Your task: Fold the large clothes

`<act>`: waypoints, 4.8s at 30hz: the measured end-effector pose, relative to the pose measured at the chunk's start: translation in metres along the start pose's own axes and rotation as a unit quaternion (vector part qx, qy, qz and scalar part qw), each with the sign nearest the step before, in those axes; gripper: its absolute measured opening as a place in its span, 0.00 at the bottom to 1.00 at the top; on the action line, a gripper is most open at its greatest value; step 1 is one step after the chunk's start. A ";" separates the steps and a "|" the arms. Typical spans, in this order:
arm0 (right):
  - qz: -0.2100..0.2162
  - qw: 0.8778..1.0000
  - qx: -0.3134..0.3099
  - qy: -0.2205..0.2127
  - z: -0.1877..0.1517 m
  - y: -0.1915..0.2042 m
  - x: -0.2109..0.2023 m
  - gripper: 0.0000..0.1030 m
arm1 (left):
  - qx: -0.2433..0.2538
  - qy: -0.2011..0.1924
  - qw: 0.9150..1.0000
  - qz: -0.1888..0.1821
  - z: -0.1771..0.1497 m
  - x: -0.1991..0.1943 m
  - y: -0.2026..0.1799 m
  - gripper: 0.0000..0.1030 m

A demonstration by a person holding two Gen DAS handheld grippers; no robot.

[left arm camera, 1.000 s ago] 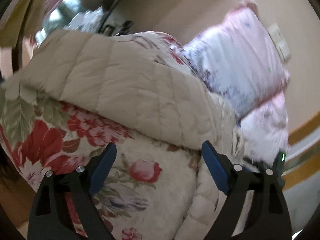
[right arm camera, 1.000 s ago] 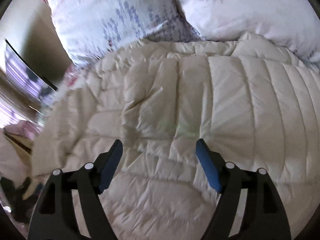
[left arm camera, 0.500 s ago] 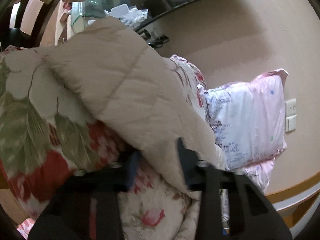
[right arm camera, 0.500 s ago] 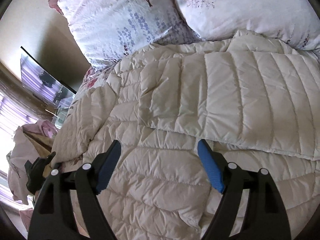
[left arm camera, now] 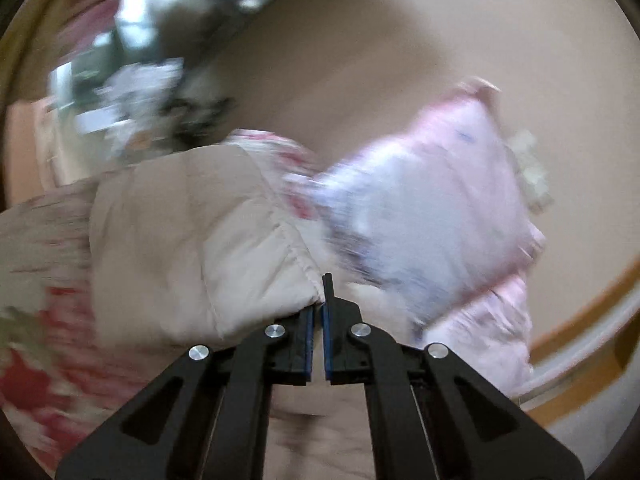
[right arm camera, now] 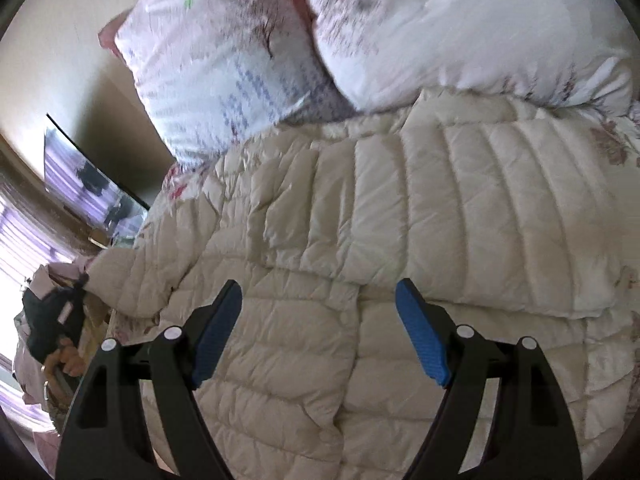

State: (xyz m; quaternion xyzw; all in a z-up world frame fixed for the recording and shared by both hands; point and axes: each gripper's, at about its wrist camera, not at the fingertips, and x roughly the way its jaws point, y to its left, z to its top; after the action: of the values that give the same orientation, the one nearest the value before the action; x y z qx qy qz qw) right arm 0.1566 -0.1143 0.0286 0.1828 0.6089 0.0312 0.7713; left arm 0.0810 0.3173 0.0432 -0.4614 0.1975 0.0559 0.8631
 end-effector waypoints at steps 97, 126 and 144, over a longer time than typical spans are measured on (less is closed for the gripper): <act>-0.067 0.988 0.139 -0.029 -0.031 -0.097 0.006 0.45 | 0.427 0.192 0.866 0.176 -0.206 0.070 -0.068 0.99; 0.024 0.980 0.194 0.044 -0.210 -0.239 -0.170 0.73 | 0.275 0.258 0.926 0.022 -0.174 -0.090 0.044 0.93; 0.149 0.963 0.207 0.084 -0.259 -0.234 -0.134 0.31 | 0.147 0.349 0.922 -0.082 -0.206 -0.050 0.078 0.66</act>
State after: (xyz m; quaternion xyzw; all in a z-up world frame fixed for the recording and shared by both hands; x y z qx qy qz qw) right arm -0.1646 -0.3055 0.0280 0.4242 0.6302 0.0340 0.6494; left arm -0.0458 0.1967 -0.0998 -0.3344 0.4535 -0.2098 0.7991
